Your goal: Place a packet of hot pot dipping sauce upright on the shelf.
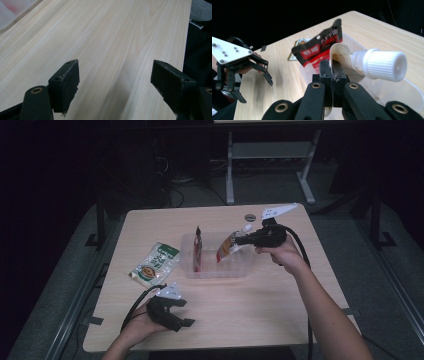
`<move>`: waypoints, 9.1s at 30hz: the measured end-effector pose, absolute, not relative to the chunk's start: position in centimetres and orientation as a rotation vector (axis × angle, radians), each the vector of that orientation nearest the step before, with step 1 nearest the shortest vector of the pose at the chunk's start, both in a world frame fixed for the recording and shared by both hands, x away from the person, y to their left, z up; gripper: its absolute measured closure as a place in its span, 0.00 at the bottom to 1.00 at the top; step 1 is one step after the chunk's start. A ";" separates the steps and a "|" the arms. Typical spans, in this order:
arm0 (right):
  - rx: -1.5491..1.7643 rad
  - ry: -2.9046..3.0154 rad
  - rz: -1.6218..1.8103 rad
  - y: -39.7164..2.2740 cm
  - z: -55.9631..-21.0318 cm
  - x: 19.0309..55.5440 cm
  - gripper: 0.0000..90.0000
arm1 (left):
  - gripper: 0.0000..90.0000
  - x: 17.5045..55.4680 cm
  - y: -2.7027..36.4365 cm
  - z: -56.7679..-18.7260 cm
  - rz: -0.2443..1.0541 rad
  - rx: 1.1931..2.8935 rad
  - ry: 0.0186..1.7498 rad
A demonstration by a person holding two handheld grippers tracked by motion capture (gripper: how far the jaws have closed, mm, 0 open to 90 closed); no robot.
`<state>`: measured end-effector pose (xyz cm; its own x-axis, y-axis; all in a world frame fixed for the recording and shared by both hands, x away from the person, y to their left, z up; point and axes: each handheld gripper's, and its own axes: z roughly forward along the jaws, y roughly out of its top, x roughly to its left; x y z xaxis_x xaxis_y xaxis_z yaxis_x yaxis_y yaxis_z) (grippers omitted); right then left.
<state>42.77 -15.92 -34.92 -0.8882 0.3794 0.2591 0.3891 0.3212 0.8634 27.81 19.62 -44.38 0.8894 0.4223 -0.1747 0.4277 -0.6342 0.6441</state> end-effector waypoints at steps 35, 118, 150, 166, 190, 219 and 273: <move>-0.787 -2.569 -1.605 -12.7 -37.1 43.8 0.99 | 0.25 27.7 19.4 -44.6 -0.026 2.352 0.596; -0.947 -2.757 -1.363 -16.9 -43.6 28.3 0.24 | 0.96 30.8 23.8 -41.5 0.223 2.240 0.875; -0.925 -2.783 -1.284 -16.5 -44.5 28.8 0.25 | 1.00 40.8 27.9 -44.9 0.466 2.282 1.243; -0.927 -2.783 -1.293 -16.7 -44.3 28.6 0.25 | 1.00 38.4 31.6 -44.5 0.390 2.374 1.251; -0.906 -2.770 -1.293 -16.7 -44.4 28.8 0.25 | 0.28 41.7 34.1 -44.0 0.319 2.343 1.060; -0.897 -2.775 -1.286 -16.4 -44.5 28.9 0.25 | 0.85 40.3 34.7 -45.4 0.348 2.274 1.073; -0.900 -2.705 -1.310 -16.4 -43.3 29.3 0.18 | 1.00 28.8 31.5 -38.9 0.174 2.080 0.923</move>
